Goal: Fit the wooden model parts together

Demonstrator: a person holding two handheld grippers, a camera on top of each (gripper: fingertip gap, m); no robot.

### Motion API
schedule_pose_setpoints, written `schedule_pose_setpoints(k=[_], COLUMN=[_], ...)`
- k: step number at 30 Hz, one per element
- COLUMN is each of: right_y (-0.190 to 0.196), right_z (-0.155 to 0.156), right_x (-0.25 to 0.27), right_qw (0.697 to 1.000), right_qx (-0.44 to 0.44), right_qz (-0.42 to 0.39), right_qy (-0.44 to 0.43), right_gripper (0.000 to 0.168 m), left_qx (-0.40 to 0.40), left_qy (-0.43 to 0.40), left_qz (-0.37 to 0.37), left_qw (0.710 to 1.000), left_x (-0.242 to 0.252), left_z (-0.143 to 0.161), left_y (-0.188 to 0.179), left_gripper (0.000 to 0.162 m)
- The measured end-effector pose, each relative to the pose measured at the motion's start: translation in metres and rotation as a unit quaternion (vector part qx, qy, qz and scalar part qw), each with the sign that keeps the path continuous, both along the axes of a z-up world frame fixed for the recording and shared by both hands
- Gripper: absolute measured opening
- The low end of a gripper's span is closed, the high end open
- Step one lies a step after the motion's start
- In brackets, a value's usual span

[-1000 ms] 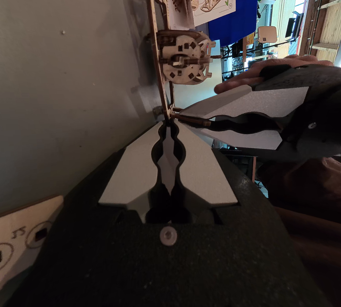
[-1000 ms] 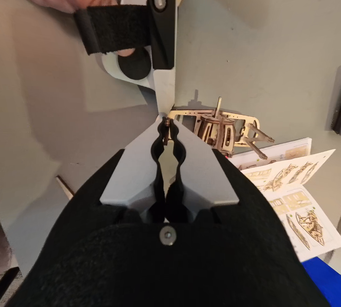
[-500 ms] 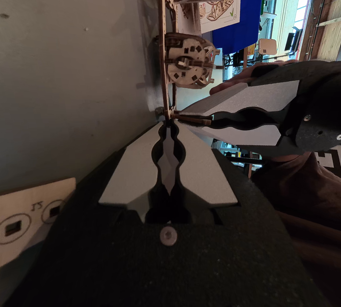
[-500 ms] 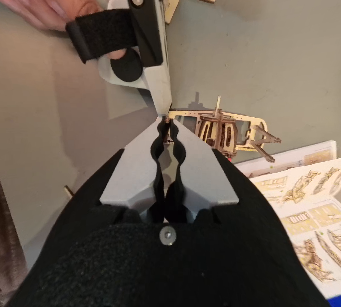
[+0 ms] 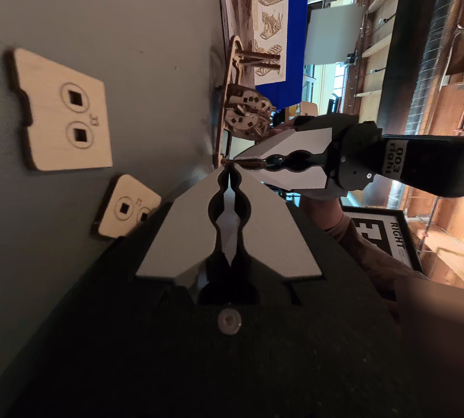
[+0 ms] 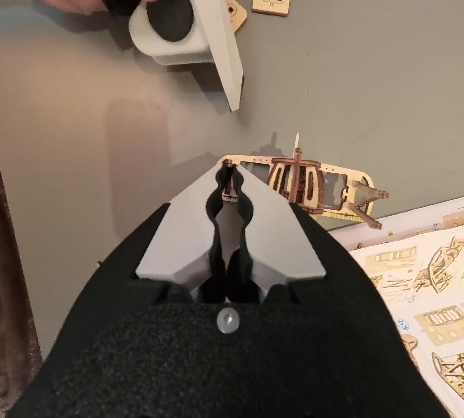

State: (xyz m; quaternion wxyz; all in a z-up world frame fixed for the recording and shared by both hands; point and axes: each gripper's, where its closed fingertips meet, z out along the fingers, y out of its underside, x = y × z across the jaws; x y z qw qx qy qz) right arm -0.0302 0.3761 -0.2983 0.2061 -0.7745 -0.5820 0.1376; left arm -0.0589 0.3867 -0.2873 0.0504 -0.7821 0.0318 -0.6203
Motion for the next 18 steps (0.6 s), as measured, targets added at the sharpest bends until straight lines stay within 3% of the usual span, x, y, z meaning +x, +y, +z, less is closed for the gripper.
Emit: schedule_pose_setpoints(k=[7, 14, 18], right_y=[0.006, 0.005, 0.006], right_z=[-0.002, -0.003, -0.003], right_x=[0.001, 0.000, 0.000], right_qw=[1.000, 0.999, 0.999], right_qx=[0.008, -0.009, -0.012], right_qz=[-0.019, -0.001, 0.016], right_qy=[-0.023, -0.039, -0.045], right_gripper=[0.001, 0.002, 0.002], left_qx=[0.125, 0.306, 0.403], left_qy=[0.118, 0.180, 0.211], left_qz=[-0.053, -0.131, -0.181], left_qw=[0.984, 0.926, 0.872], left_x=[0.011, 0.031, 0.028], left_z=[-0.011, -0.005, -0.009], left_y=[-0.004, -0.003, -0.008], left_gripper=[0.000, 0.000, 0.000])
